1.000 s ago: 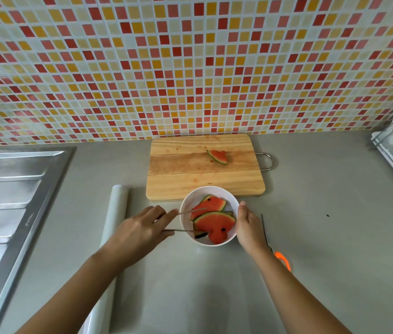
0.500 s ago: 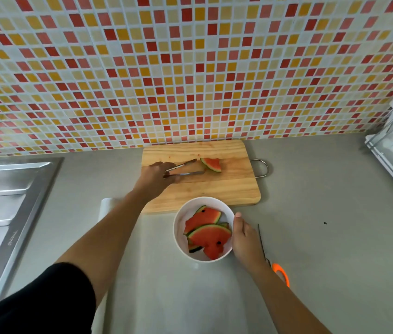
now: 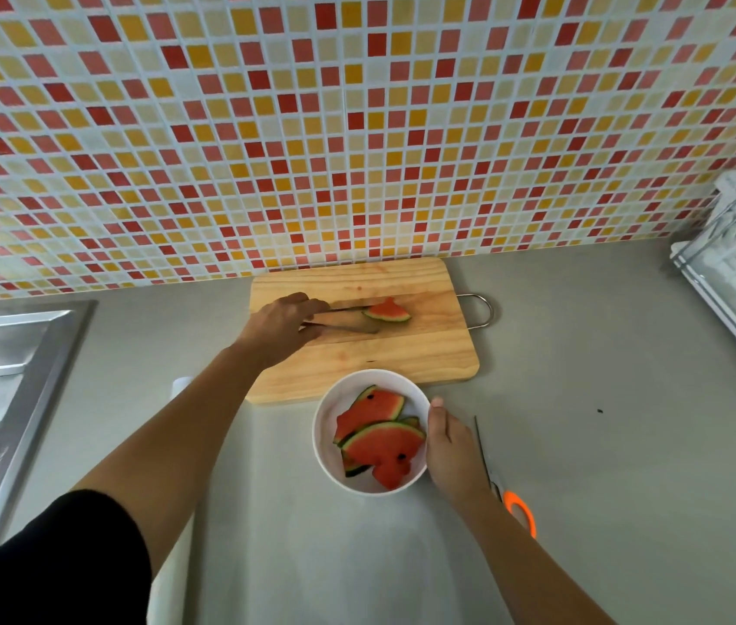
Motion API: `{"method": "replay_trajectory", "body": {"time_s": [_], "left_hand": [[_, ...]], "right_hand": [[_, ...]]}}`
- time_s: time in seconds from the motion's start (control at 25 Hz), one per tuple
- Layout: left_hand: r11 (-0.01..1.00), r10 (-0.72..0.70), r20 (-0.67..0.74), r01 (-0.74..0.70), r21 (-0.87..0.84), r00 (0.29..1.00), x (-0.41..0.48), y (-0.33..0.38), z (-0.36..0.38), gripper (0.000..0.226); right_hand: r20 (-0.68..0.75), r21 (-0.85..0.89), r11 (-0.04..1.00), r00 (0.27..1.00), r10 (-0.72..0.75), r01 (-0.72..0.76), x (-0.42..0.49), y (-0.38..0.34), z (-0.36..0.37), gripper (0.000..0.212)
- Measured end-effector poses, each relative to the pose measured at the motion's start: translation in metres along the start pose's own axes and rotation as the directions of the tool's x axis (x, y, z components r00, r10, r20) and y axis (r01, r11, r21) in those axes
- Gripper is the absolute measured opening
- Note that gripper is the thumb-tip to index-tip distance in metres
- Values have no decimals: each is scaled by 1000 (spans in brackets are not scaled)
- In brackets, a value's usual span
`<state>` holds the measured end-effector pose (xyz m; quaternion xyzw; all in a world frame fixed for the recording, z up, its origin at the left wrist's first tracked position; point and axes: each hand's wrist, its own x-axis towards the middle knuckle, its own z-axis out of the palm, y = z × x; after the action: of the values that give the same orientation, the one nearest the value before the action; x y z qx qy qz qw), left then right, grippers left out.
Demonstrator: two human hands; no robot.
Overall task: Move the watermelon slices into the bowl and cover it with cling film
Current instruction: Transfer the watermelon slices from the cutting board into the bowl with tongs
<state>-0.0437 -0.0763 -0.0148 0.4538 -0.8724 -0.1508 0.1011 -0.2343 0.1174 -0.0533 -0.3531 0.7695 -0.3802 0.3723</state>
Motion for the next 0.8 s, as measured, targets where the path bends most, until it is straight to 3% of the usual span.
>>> {"method": "replay_trajectory", "body": {"time_s": [0.24, 0.48, 0.64, 0.8], "left_hand": [[996, -33, -28, 35, 84, 999, -4, 6, 10, 42], [993, 53, -89, -44, 107, 995, 6, 18, 18, 34], [993, -92, -124, 81, -88, 988, 2, 14, 23, 32], [968, -214, -153, 188, -168, 965, -3, 11, 24, 28]], "right_hand": [[-1, -5, 1000, 1000, -24, 24, -1, 1, 0, 51], [-11, -8, 1000, 1000, -16, 16, 0, 0, 0, 47], [-22, -14, 1000, 1000, -21, 20, 2, 3, 0, 46], [-16, -5, 1000, 1000, -26, 25, 2, 6, 1, 52]]}}
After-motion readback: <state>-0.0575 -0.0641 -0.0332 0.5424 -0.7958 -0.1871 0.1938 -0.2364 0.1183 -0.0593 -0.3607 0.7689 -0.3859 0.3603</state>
